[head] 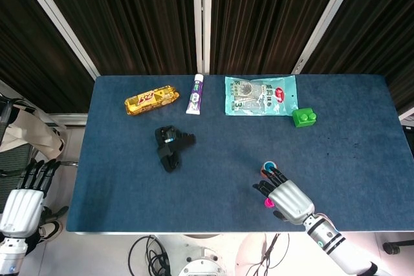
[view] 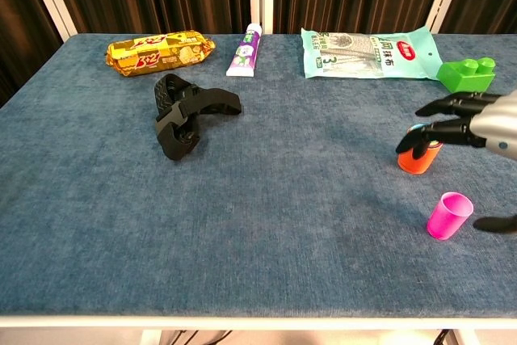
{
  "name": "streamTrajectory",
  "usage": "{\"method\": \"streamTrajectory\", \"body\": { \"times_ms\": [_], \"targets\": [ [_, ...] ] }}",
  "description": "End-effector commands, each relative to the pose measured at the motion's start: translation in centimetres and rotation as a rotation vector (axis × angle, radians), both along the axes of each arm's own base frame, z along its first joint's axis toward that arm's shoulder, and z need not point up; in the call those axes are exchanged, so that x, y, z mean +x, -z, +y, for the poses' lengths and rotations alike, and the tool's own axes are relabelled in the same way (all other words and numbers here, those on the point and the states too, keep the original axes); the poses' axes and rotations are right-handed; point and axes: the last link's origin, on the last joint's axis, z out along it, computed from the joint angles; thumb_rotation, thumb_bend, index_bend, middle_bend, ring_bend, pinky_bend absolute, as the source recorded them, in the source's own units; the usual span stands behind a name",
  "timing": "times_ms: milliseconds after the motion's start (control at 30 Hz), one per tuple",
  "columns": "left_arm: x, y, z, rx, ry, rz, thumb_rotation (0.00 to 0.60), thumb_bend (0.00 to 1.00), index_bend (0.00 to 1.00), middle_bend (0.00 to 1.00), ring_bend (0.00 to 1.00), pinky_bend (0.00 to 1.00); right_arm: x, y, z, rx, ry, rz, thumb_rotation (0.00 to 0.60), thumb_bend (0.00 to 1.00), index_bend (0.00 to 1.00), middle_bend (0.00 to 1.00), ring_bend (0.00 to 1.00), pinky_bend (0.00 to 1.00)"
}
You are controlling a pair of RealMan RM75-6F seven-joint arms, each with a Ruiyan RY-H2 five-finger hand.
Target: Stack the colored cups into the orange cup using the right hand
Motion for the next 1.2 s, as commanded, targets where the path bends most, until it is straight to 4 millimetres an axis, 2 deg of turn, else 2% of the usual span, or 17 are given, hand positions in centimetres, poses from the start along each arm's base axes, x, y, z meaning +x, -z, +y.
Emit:
{"method": "streamTrajectory", "body": {
  "times_ms": [33,267,600,1200],
  "targets": [
    [0.0,-0.1,0.0,0.003,0.001,-0.001,0.6,0.0,0.03,0.05,0.0,0.0,-0.1,0.1,0.4,0.01,-0.005,0.009,0.6,0.12,0.22,0.25,0.0,0.0],
    [-0.3,0.0,-0.1,0.0,-0.007,-0.004,0.6,0.0,0.03,0.05,0.0,0.0,-0.9,0.6,0.5,-0.007,0.001,0.073,0.6,0.12,0.25,0.27,0.0,0.0],
    [-0.7,0.0,-0.2,0.005,-0.018,-0.012,0.6,0.0,0.03,0.05,0.0,0.0,-1.4,2.3,0.3,-0.057,0.058,0.049,0.6,0.15,0.34,0.36,0.04,0.0],
    [-1.0,-0.1,-0.3,0.006,-0.022,-0.019,0.6,0.0,0.03,0.05,0.0,0.0,-1.4,3.7,0.2,-0.107,0.042,0.051,0.6,0.24,0.48,0.46,0.12,0.0]
  ]
}}
